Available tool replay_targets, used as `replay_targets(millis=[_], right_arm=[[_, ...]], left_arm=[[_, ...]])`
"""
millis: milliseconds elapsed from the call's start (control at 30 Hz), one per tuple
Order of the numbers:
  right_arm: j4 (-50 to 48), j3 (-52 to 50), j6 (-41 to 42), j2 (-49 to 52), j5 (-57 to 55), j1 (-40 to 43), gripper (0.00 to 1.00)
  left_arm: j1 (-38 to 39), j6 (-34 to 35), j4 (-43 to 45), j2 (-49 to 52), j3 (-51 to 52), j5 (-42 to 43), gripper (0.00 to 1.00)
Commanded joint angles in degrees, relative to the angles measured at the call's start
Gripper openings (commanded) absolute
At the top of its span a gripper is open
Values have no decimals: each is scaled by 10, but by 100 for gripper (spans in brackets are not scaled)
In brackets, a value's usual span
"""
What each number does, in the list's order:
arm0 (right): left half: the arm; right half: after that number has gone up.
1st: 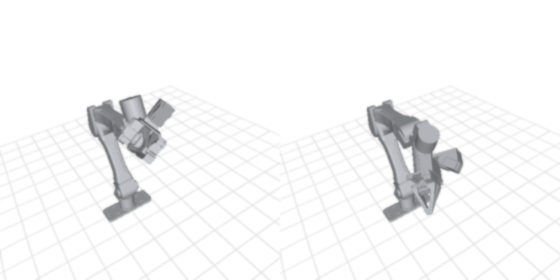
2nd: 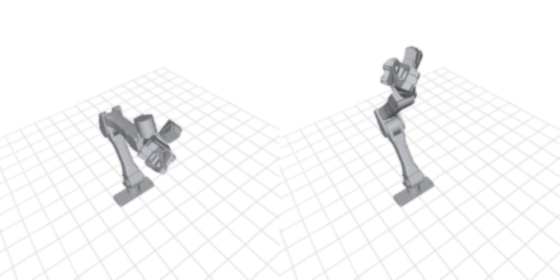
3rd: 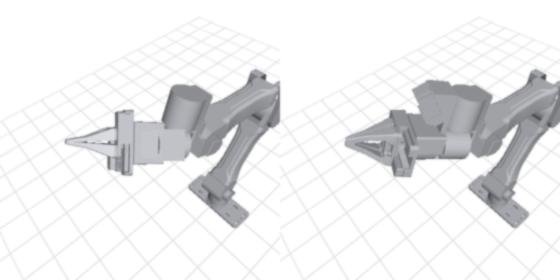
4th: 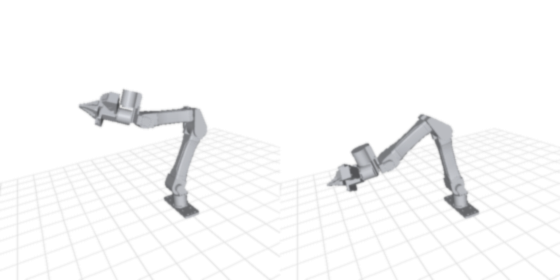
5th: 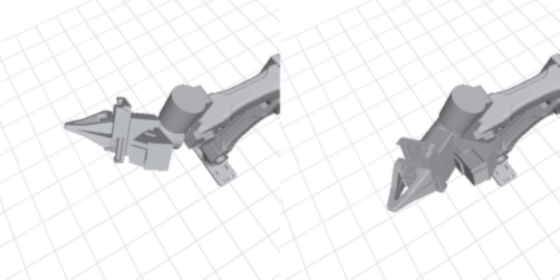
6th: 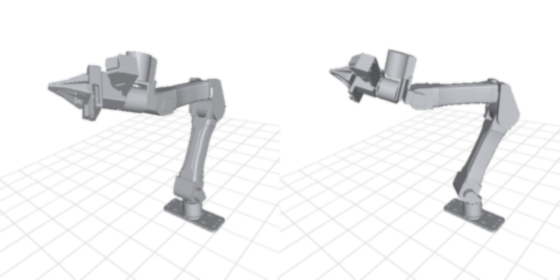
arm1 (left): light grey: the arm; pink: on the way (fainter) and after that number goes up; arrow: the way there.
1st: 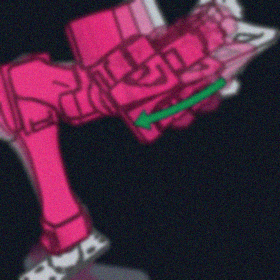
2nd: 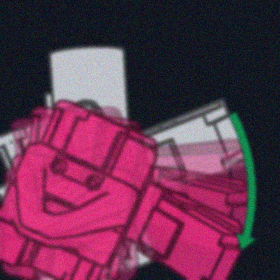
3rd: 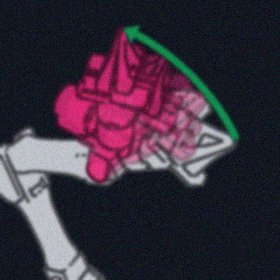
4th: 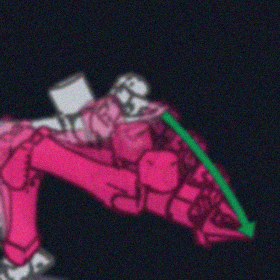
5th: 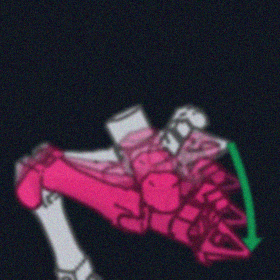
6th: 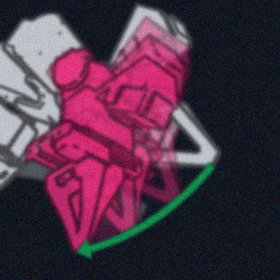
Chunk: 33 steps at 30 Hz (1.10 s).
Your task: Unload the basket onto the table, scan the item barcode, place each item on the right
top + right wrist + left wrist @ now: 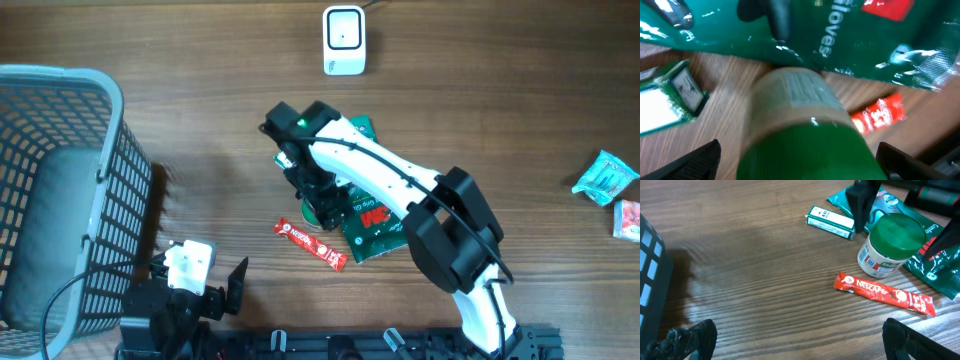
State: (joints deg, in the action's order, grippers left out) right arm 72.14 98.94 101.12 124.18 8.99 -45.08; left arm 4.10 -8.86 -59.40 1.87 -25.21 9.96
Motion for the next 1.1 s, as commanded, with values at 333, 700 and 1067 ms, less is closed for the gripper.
replay_targets(millis=[333,700,1067], right_arm=[[-87,-40,-461,1,-30,3,73],[9,44,-785,-1,-84,3,86],[175,189,-499,-6,-81,13,99]], left_arm=[[-2,3,2,-3,1,5,100],[-2,3,2,-3,1,5,100],[-2,3,2,-3,1,5,100]])
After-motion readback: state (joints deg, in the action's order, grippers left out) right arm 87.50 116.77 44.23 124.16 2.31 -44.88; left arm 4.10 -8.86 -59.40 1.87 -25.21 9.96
